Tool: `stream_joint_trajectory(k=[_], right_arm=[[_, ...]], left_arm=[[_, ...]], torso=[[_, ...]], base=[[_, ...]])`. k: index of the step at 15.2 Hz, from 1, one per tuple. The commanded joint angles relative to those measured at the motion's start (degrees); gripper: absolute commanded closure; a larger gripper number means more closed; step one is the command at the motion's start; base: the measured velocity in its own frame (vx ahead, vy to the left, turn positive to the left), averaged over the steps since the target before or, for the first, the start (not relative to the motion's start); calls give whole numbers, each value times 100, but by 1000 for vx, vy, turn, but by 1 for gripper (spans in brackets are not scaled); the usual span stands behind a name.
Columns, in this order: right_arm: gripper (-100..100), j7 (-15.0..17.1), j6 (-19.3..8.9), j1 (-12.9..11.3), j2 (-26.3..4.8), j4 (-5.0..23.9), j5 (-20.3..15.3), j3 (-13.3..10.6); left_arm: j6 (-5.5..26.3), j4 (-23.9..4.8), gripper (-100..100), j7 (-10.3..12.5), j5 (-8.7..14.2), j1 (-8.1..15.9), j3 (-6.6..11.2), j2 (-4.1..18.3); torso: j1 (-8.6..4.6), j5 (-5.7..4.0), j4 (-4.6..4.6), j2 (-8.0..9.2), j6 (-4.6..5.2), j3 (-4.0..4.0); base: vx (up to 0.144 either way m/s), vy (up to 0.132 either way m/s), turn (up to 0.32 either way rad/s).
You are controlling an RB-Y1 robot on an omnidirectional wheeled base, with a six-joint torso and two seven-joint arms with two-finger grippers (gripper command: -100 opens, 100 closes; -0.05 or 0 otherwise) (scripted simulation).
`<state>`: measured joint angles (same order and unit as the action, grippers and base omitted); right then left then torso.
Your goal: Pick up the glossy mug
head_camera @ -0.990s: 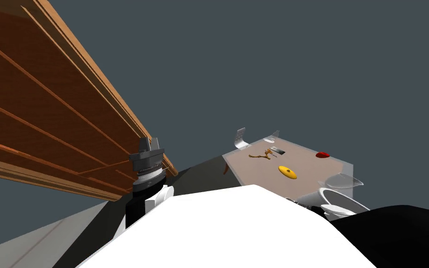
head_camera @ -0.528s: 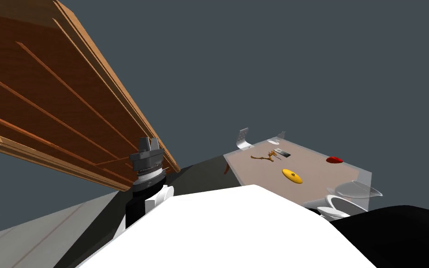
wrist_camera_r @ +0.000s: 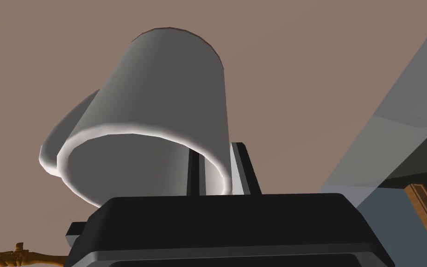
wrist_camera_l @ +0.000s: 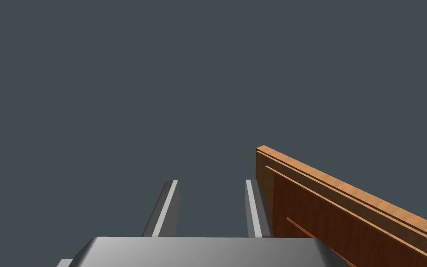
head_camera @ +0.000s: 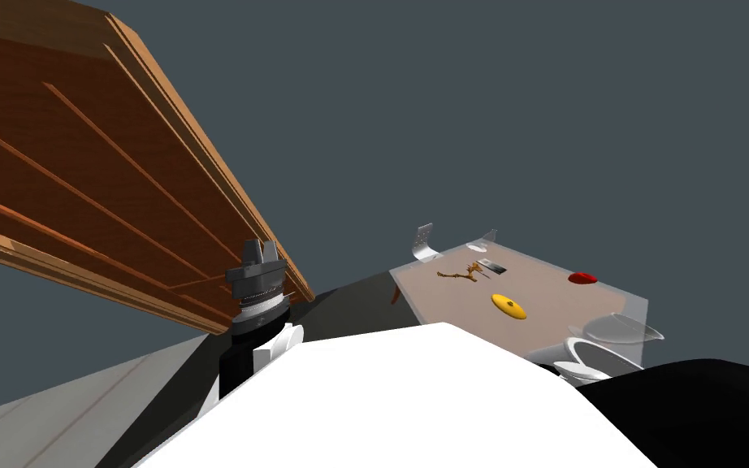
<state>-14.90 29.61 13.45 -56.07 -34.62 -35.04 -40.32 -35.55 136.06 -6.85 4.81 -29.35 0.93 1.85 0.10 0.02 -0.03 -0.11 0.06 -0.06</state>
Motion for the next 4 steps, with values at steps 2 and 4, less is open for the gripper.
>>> stream_joint_trajectory(k=[2,4], right_arm=[[100,-44,158,48,-216,-110,-9,0],[100,-70,171,38,-194,-60,-7,7]], left_arm=[[0,0,0,0,0,0,0,0],[0,0,0,0,0,0,0,0]], torso=[[11,3,-3,-9,1,-6],[20,7,-2,-16,-9,-9]], base=[[72,61,-203],[49,45,-92]])
